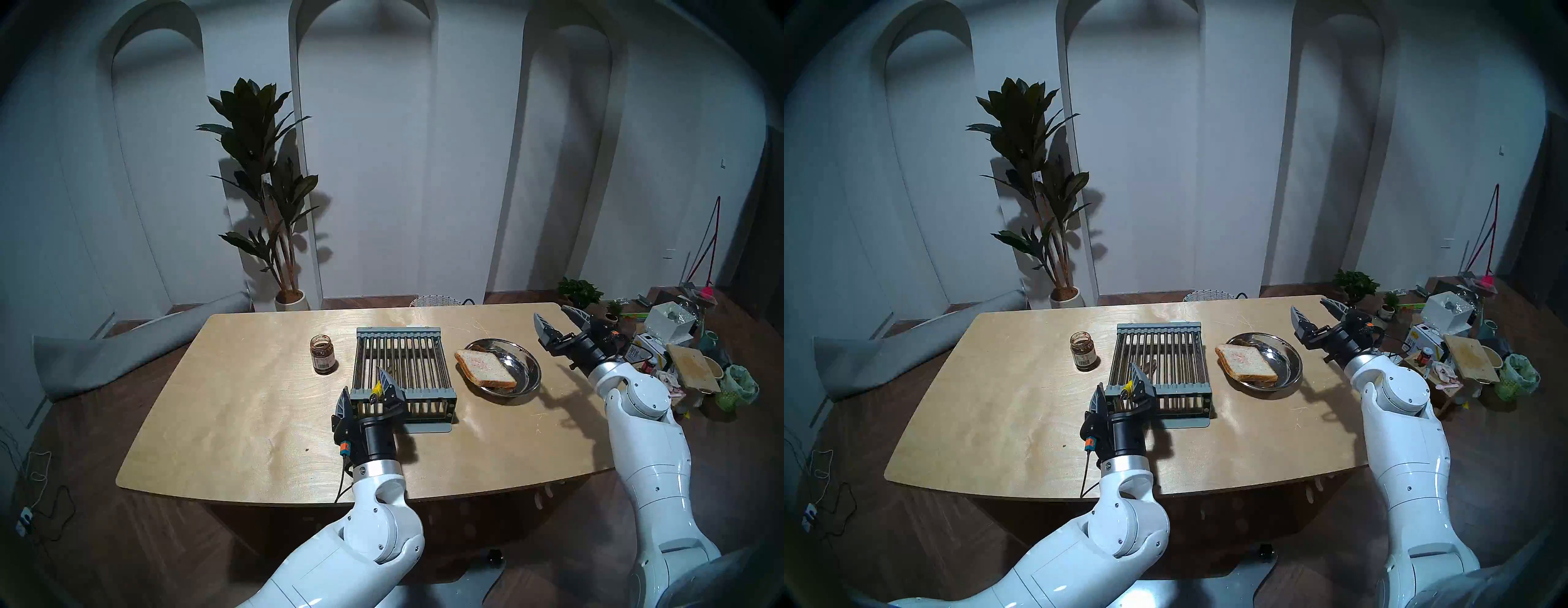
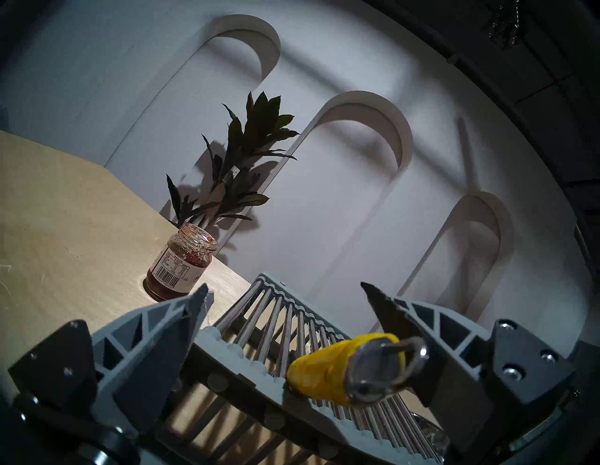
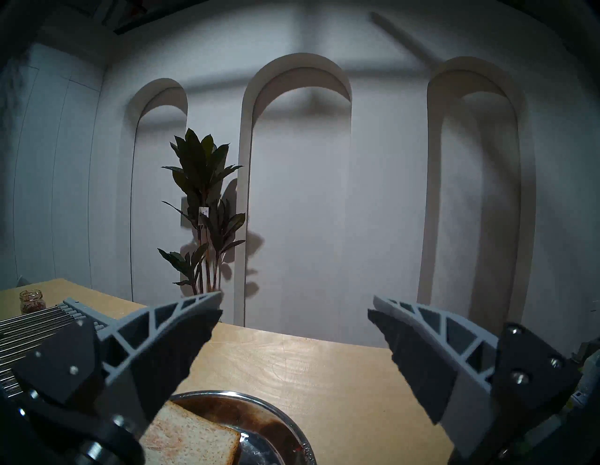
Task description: Spread jam over the slice of bread with the knife
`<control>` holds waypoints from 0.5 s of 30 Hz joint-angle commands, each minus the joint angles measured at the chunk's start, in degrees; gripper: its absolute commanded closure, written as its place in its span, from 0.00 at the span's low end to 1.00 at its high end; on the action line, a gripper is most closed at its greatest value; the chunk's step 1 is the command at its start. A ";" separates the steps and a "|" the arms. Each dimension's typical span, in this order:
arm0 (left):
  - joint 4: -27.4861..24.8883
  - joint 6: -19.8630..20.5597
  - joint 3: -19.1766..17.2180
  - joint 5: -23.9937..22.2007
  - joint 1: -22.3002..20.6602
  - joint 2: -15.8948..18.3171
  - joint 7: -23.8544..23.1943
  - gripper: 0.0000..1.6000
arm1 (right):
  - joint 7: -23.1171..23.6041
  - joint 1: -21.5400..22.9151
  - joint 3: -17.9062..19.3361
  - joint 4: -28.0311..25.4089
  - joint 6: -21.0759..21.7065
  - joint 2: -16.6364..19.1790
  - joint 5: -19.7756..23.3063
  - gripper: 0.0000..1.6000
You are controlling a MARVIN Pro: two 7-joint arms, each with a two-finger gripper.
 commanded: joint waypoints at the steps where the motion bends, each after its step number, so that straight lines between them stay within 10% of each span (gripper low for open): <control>1: 1.30 -2.12 3.44 2.65 -5.69 -1.61 7.09 0.00 | 0.46 2.00 0.13 0.25 -1.57 0.28 0.26 0.00; 15: 3.29 -1.95 9.46 6.06 -9.44 -1.75 18.69 0.00 | 1.85 3.49 -0.22 2.42 -3.16 0.06 0.23 0.00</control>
